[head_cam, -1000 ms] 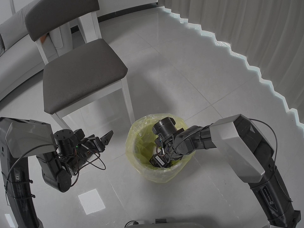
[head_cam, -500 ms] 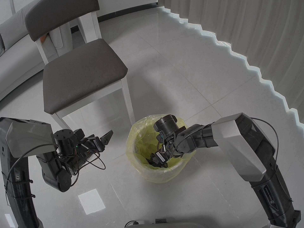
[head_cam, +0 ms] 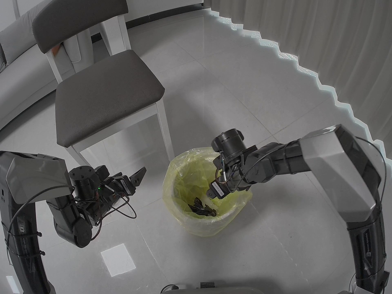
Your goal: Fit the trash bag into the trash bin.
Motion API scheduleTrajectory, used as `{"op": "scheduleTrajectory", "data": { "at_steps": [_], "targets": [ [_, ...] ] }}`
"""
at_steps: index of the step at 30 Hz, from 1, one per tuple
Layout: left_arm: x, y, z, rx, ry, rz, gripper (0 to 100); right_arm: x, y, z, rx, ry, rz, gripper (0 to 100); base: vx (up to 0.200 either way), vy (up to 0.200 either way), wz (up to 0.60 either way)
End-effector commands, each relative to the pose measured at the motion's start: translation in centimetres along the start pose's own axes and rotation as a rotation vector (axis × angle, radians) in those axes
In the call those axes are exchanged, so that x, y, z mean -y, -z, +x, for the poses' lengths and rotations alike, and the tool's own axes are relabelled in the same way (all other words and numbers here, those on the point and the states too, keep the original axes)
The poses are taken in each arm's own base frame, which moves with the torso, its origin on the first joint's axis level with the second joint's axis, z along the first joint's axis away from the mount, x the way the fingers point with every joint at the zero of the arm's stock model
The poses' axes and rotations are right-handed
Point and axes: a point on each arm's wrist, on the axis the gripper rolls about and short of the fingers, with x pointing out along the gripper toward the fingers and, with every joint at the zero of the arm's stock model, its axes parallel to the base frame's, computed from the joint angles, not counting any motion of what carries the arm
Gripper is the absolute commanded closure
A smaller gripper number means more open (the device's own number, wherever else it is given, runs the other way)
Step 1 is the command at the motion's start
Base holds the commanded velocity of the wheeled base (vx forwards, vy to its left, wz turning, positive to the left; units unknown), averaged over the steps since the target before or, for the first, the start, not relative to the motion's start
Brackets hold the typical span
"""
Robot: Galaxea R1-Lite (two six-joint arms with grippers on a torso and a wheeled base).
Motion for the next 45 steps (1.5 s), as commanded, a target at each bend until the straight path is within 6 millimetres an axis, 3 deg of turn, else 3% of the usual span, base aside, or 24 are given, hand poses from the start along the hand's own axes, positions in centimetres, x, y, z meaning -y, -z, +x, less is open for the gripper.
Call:
{"op": "scheduleTrajectory", "data": {
  "at_steps": [1,13,21,30,39,43,45],
  "targets": [
    [0.1,-0.2,-0.2,0.02,-0.005,0.003,0,3.0,-1.0,-5.0,0.072,0.066,0.051,0,0.0,0.0,0.0],
    [-0.2,-4.6,-4.8,0.127,-0.057,0.003,0,6.3,-3.3,-2.4,0.227,0.164,0.103,0,0.0,0.0,0.0],
    [0.1,-4.7,-4.9,0.136,-0.05,0.008,0,8.1,-1.9,0.9,0.178,0.192,0.116,0,0.0,0.0,0.0],
    [0.1,-4.6,-4.9,0.131,-0.054,0.007,0,11.9,0.2,4.2,0.127,0.247,0.147,0,0.0,0.0,0.0],
    [0.1,-4.4,-4.8,0.126,-0.054,0.005,0,11.7,1.7,6.8,0.083,0.241,0.143,0,0.0,0.0,0.0],
    [0.1,-4.8,-4.7,0.141,-0.05,0.004,0,11.7,1.5,6.8,0.09,0.242,0.144,0,0.0,0.0,0.0],
    [0.3,-5.3,-4.6,0.162,-0.041,0.007,0,12.1,0.5,5.3,0.115,0.249,0.148,0,0.0,0.0,0.0]
  ]
}}
